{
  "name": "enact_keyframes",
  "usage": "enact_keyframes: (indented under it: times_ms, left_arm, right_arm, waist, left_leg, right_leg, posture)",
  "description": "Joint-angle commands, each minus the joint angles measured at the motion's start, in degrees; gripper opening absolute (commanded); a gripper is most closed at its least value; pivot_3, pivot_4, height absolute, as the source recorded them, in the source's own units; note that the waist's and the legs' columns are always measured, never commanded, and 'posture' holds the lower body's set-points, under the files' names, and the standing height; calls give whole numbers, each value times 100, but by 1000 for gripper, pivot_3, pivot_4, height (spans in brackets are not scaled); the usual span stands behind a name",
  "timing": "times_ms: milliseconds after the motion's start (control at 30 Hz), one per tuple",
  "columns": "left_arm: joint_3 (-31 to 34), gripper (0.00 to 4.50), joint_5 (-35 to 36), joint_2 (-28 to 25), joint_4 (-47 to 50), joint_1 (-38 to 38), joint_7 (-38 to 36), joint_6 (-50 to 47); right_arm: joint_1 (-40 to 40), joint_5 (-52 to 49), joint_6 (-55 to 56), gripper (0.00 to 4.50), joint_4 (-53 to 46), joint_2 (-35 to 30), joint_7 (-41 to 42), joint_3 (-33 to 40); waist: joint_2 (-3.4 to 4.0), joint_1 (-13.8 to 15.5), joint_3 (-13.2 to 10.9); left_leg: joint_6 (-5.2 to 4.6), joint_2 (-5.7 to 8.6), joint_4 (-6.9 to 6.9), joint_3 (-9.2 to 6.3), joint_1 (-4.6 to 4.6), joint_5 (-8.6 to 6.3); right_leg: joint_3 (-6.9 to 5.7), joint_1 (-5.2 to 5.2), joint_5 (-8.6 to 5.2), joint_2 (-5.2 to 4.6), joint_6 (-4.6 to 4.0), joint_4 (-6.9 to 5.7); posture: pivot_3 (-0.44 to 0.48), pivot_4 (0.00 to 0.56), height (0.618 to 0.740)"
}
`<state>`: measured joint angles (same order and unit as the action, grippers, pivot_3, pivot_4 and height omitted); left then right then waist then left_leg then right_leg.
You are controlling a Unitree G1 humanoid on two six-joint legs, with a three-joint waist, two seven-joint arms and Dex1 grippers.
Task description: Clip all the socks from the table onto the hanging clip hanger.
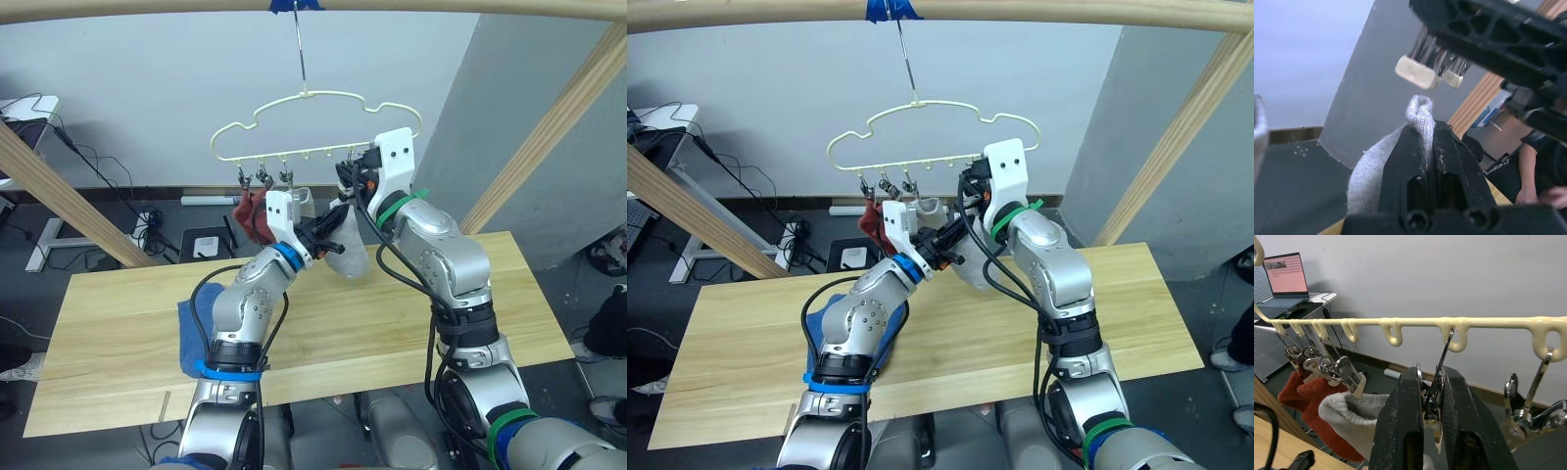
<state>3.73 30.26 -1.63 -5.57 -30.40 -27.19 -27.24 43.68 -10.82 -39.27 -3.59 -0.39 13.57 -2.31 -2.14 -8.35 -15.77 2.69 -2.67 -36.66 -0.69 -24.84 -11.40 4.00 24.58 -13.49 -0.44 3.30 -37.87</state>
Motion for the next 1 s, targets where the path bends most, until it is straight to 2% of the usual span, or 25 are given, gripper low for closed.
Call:
enact_keyframes:
  times_ms: [33,1000]
  left_arm:
    - [2,0,21,46,44,-155,-68,153]
    - [122,0,57,286,-137,-366,-100,549]
  right_arm:
    - [69,-133,18,155,-355,30,-7,22]
    - [31,-180,-339,155,-238,-3,-129,104]
  waist:
    - [0,0,0]
    - [0,4,0]
  left_leg:
    - [0,0,0,0,0,0]
    - [0,0,29,2,0,0]
  right_leg:
    - [0,0,0,0,0,1]
    - [0,2,0,0,0,24]
  posture:
    - [-215,259,740]
    - [-211,260,740]
